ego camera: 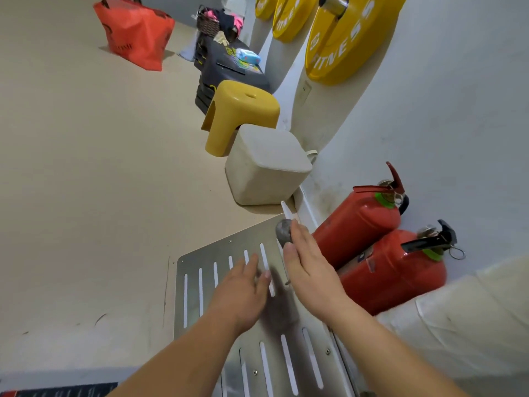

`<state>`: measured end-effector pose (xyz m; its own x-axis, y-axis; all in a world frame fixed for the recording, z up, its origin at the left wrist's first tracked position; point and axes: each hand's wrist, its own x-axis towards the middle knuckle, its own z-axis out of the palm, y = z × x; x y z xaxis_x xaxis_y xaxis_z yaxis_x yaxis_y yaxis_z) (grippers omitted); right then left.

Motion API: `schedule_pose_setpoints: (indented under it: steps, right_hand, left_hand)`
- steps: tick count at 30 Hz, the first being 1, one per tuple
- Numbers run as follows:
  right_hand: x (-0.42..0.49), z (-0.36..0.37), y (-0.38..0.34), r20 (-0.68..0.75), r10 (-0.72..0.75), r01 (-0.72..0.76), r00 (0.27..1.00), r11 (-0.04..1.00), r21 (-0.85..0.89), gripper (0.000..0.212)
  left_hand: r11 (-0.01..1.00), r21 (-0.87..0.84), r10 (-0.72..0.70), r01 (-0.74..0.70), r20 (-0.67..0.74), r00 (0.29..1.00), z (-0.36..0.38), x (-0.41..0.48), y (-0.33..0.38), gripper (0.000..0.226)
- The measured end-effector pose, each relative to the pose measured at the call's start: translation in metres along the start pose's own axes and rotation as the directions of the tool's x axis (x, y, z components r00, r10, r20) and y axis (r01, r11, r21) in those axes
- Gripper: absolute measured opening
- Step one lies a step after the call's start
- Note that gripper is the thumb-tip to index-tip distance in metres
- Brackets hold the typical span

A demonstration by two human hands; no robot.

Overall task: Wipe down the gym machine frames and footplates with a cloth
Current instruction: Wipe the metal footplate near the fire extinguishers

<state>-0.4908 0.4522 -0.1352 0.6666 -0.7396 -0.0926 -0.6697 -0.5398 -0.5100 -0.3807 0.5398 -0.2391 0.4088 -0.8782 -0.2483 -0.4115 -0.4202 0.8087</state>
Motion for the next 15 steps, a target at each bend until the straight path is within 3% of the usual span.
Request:
schedule_pose_setpoints:
  steps: [4,8,15]
  right_hand:
    - [0.026,-0.001,0.004,0.038,0.063,-0.067,0.997,0.992,0.107,0.076]
    - [0.073,-0.007,-0.005,0.061,0.11,-0.118,0.992,0.983,0.142,0.065]
    - [0.091,-0.007,-0.004,0.118,0.03,-0.033,0.993,0.999,0.023,0.077]
  left_hand:
    - [0.997,-0.074,-0.005,0.002,-0.037,0.999,-0.001,0.005,-0.002,0.062]
    - [0.995,-0.099,-0.019,0.013,-0.062,0.998,0.001,0.009,-0.008,0.057]
    - [0.994,-0.111,-0.003,-0.004,-0.061,0.998,0.006,0.014,0.005,0.059]
